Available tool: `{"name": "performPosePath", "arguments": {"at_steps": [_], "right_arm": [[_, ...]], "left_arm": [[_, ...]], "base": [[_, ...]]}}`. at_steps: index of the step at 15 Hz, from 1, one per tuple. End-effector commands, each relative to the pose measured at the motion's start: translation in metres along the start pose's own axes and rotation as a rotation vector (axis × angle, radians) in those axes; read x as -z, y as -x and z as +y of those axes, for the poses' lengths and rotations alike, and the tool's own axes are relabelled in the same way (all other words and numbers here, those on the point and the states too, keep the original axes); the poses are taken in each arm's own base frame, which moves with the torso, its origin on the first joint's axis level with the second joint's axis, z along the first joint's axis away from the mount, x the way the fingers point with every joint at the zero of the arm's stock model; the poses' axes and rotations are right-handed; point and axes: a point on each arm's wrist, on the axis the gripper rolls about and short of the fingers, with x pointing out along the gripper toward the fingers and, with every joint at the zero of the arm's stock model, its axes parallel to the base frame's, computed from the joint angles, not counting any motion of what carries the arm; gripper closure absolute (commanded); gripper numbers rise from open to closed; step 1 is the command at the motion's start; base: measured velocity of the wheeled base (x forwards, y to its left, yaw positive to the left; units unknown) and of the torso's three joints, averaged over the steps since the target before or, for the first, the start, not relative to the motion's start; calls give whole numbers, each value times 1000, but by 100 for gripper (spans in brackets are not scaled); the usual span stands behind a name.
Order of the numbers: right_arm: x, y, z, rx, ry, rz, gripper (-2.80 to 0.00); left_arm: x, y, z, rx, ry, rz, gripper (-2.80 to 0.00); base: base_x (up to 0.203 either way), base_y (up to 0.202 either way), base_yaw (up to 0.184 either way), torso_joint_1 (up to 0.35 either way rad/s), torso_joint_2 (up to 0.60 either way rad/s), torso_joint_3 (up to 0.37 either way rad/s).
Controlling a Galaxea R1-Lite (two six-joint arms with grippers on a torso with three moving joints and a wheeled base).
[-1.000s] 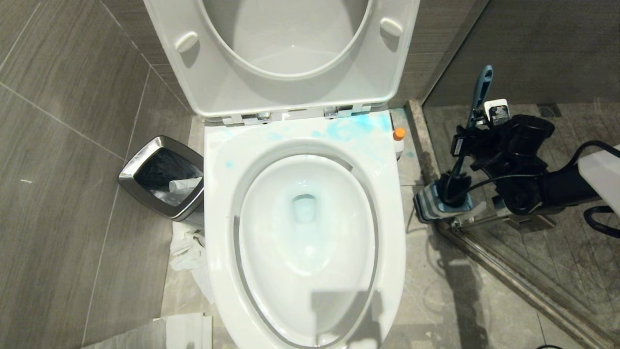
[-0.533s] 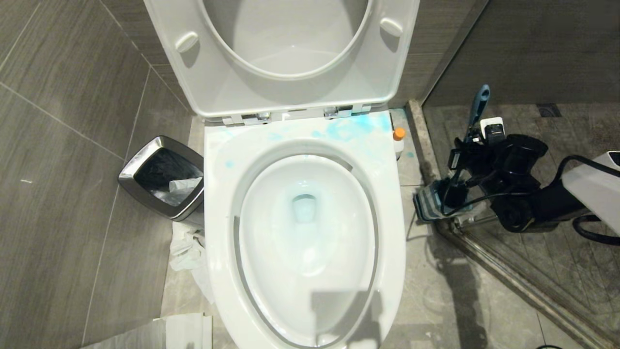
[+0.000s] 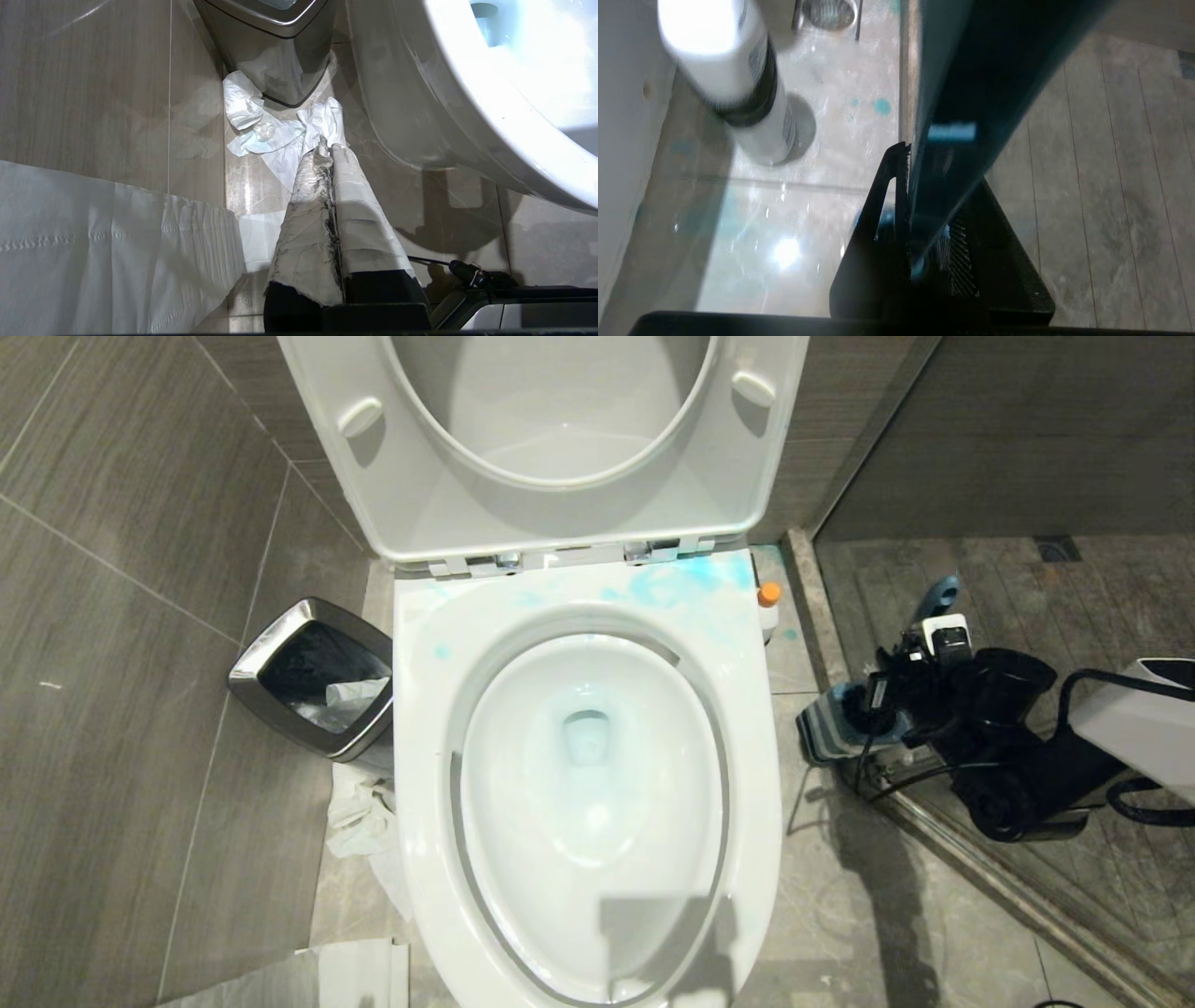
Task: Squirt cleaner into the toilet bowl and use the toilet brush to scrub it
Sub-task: Put the toilet brush back
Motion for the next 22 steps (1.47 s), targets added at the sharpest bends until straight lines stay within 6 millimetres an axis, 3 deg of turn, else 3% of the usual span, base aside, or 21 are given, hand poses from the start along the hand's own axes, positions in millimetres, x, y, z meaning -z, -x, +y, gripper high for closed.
{"name": "performPosePath", "arguments": {"at_steps": [1,2,6,10,16,22], "right_arm": [[12,6,-3,11,8,30,0],[12,7,-3,14,12,30,-280],[13,13,-11,38,62,22,-280],[10,41,-16,45,65,-18,-280],[-60,71,-32,90,59,-171,-280],[-132,130,-54,146,92,-338,-280]], "left_arm": [[0,0,0,-1,0,0,0],[0,0,0,-1,0,0,0],[0,0,0,-1,0,0,0],[0,0,0,-1,0,0,0],[0,0,0,-1,0,0,0],[0,0,0,-1,0,0,0]], "base": [[0,0,0,0,0,0],[0,0,0,0,0,0],[0,0,0,0,0,0],[0,0,0,0,0,0],[0,0,0,0,0,0],[0,0,0,0,0,0]]}}
